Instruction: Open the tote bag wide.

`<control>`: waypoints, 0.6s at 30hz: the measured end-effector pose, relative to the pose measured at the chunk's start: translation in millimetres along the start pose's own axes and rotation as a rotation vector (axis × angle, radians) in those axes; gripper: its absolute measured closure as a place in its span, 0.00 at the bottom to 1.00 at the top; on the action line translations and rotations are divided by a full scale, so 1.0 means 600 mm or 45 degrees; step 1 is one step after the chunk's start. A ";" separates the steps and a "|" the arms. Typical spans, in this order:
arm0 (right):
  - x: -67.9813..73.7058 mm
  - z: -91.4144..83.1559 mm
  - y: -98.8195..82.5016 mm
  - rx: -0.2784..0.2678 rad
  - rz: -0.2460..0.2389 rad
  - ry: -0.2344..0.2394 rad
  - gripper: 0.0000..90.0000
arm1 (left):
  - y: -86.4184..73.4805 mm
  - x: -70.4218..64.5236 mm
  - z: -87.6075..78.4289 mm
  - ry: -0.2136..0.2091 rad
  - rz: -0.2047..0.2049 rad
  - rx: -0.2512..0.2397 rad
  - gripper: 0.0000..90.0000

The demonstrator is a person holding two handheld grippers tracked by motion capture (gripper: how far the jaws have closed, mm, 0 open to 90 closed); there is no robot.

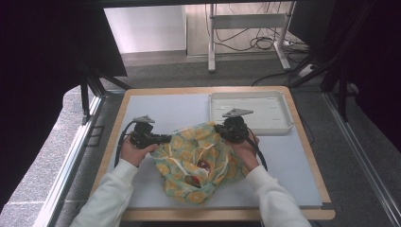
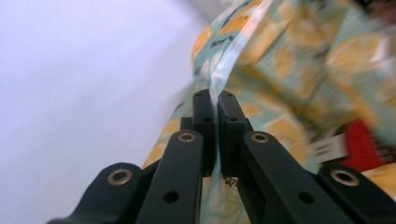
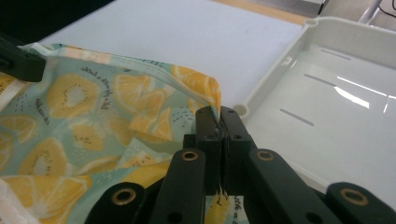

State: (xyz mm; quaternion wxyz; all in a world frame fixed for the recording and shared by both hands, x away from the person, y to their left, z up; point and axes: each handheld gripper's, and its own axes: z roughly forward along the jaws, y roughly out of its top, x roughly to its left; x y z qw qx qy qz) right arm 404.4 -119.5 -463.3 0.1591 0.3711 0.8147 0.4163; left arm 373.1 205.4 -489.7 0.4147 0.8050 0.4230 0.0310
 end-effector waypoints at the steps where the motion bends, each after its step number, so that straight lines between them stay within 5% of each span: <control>1: 0.000 0.003 -0.002 0.011 -0.006 -0.006 0.97 | -0.005 0.002 0.007 0.009 0.005 0.022 0.98; 7: 0.004 0.010 -0.012 0.035 -0.023 -0.016 0.97 | -0.027 0.007 0.037 0.039 0.009 0.112 0.98; 18: 0.022 -0.004 -0.041 -0.012 -0.091 -0.001 0.97 | -0.053 -0.009 0.058 0.063 0.042 0.174 0.96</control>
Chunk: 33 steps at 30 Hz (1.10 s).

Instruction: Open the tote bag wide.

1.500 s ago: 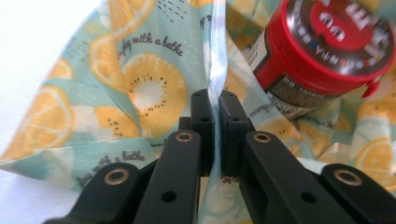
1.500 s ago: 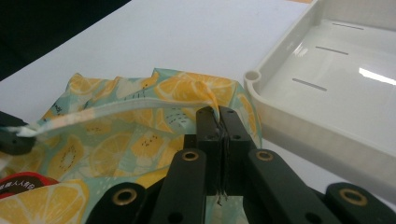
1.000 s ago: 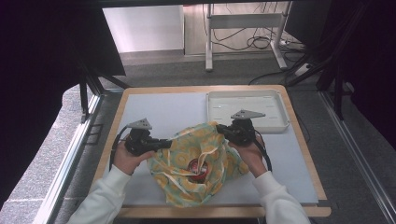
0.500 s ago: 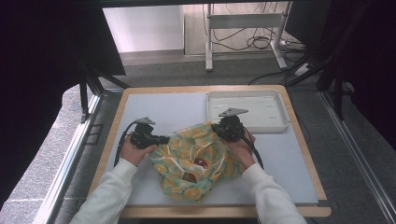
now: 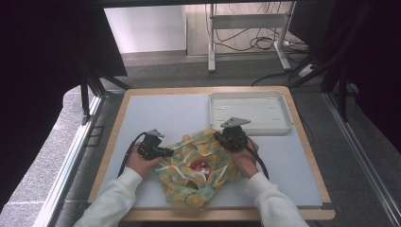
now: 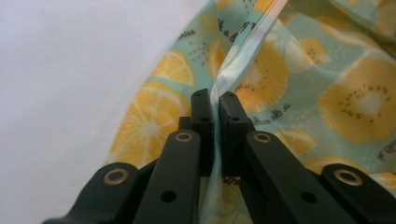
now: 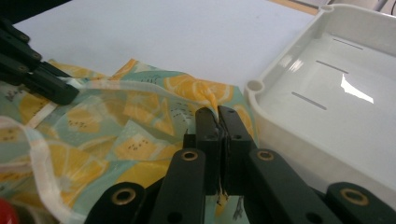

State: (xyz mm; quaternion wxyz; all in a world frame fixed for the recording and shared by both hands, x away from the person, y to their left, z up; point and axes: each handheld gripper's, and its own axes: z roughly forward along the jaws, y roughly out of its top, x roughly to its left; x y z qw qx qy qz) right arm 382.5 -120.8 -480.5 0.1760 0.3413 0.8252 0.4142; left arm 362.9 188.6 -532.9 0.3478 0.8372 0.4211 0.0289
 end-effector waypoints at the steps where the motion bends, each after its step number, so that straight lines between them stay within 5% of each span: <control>1: 0.002 -0.003 -0.004 -0.004 -0.013 0.002 0.97 | -0.001 -0.002 0.000 -0.002 0.003 0.002 0.96; 12: 0.011 -0.013 -0.048 0.072 -0.067 0.028 0.96 | -0.008 -0.006 -0.005 -0.004 0.005 -0.006 0.92; 14: 0.009 -0.009 -0.054 0.094 -0.063 0.040 0.93 | -0.008 -0.006 -0.010 -0.013 0.000 -0.030 0.84; 15: 0.008 -0.008 -0.054 0.111 -0.066 0.055 0.83 | -0.007 -0.006 -0.014 -0.017 -0.003 -0.043 0.71; 17: 0.008 -0.010 -0.053 0.100 -0.069 0.040 0.76 | -0.004 -0.006 -0.030 -0.022 0.005 -0.082 0.65; 20: 0.005 -0.032 -0.038 0.007 -0.040 0.016 0.57 | -0.002 -0.009 -0.071 -0.021 -0.005 -0.199 0.44; 23: 0.003 -0.064 -0.020 -0.091 -0.024 0.027 0.52 | 0.000 -0.013 -0.111 -0.023 0.000 -0.287 0.38; 28: 0.019 -0.108 0.001 -0.135 -0.050 0.121 0.62 | 0.004 -0.040 -0.152 -0.048 0.049 -0.344 0.56; 33: 0.055 -0.124 0.004 -0.003 -0.115 0.245 0.91 | 0.020 -0.091 -0.146 -0.148 0.196 -0.252 0.91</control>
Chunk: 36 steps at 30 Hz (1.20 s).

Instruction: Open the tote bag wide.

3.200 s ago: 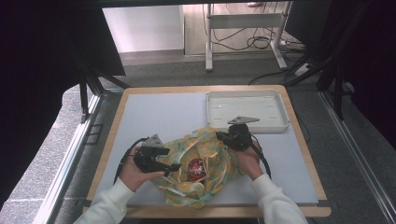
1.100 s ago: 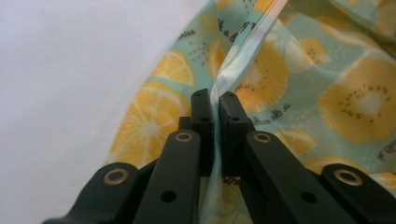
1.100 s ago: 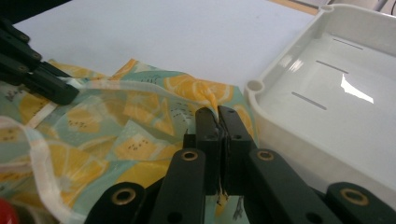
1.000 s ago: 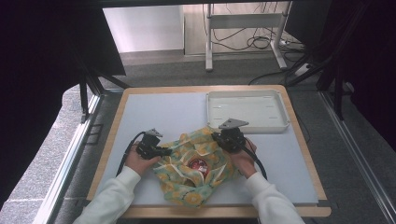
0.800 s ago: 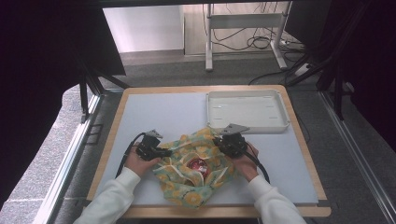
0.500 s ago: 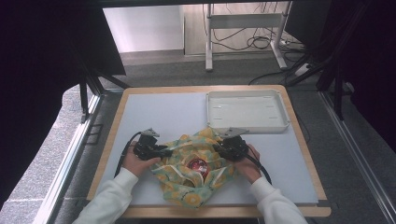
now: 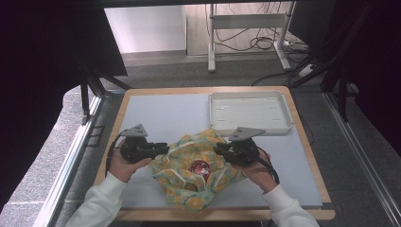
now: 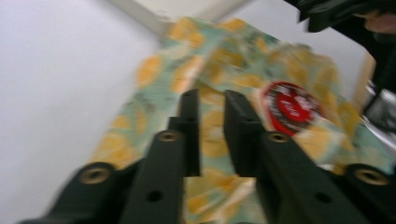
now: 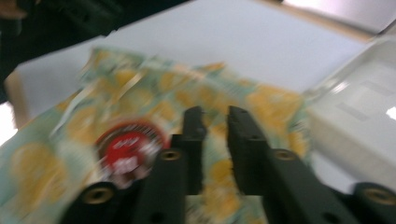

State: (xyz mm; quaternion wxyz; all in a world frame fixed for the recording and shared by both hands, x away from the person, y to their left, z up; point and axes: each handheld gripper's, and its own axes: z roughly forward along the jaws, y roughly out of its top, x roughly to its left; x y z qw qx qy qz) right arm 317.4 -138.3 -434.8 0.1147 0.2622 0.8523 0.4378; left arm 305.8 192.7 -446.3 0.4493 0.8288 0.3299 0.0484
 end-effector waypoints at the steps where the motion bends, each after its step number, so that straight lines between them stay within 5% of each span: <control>1: 0.006 0.002 -0.002 0.035 -0.006 0.010 0.94 | 0.003 -0.009 0.010 -0.018 0.020 0.025 0.95; 4: 0.013 0.008 -0.014 0.114 0.009 0.045 0.99 | 0.008 -0.028 0.046 -0.063 0.050 0.117 1.00; 9: 0.037 0.018 -0.051 0.252 0.032 0.112 0.99 | -0.002 -0.040 0.070 -0.124 0.041 0.158 1.00; 19: 0.095 0.032 -0.125 0.397 0.014 0.225 0.99 | -0.018 -0.052 0.070 -0.221 0.058 0.189 1.00; 24: 0.101 0.039 -0.144 0.424 0.022 0.247 0.99 | -0.029 -0.063 0.080 -0.281 0.076 0.238 1.00; 30: 0.099 0.043 -0.138 0.417 0.006 0.243 0.99 | -0.040 -0.059 0.106 -0.230 0.076 0.353 1.00; 36: 0.099 0.041 -0.140 0.414 0.005 0.248 0.99 | -0.043 -0.025 0.127 -0.078 0.035 0.367 1.00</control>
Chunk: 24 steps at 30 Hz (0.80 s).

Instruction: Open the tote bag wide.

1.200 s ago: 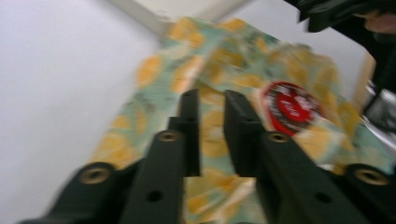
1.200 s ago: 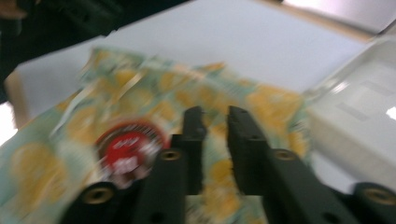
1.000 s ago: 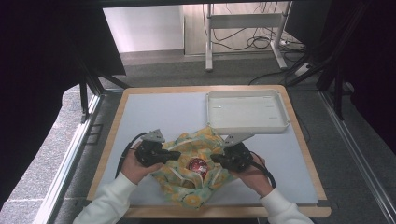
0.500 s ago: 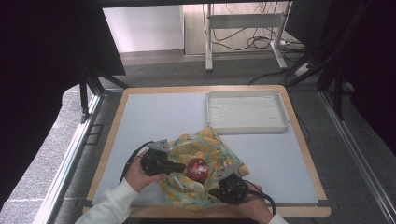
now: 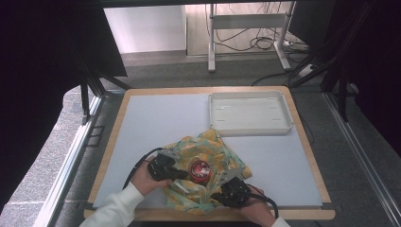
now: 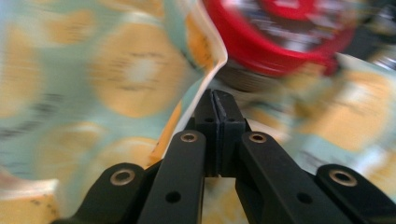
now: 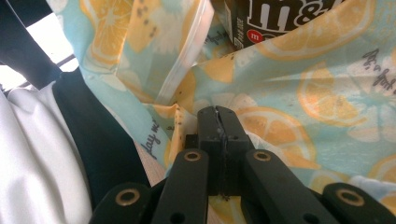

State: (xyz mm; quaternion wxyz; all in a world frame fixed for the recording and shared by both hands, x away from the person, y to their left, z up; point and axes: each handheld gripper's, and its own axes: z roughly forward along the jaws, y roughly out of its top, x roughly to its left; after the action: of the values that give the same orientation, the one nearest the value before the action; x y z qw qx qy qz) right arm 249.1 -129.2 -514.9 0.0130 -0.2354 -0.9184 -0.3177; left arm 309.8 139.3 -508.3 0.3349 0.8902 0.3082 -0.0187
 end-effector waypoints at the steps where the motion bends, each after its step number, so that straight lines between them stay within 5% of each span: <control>1: 0.001 0.000 0.000 0.001 0.000 0.002 0.99 | 0.003 0.008 0.005 0.030 -0.010 -0.004 1.00; 6: 0.009 0.001 -0.005 -0.001 -0.001 0.042 0.99 | 0.017 0.048 0.029 0.119 -0.091 -0.018 1.00; 10: 0.014 0.007 -0.016 0.018 0.004 0.055 0.99 | 0.024 0.065 0.039 0.126 -0.146 -0.034 1.00; 16: 0.010 -0.007 -0.012 -0.041 0.009 0.039 0.99 | 0.021 0.059 0.033 0.119 -0.123 -0.035 1.00; 20: 0.009 -0.031 0.017 -0.173 0.004 -0.013 0.99 | 0.021 0.058 0.031 0.108 -0.119 -0.031 1.00; 24: 0.010 -0.028 0.047 -0.213 -0.017 -0.071 0.99 | 0.021 0.054 0.028 0.101 -0.107 -0.037 1.00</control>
State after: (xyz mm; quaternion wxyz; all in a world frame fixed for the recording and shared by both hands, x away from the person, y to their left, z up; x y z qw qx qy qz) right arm 254.2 -117.2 -483.9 -0.0342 -0.2384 -0.8902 -0.3866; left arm 345.9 139.5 -521.7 0.3344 0.8715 0.3587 0.0069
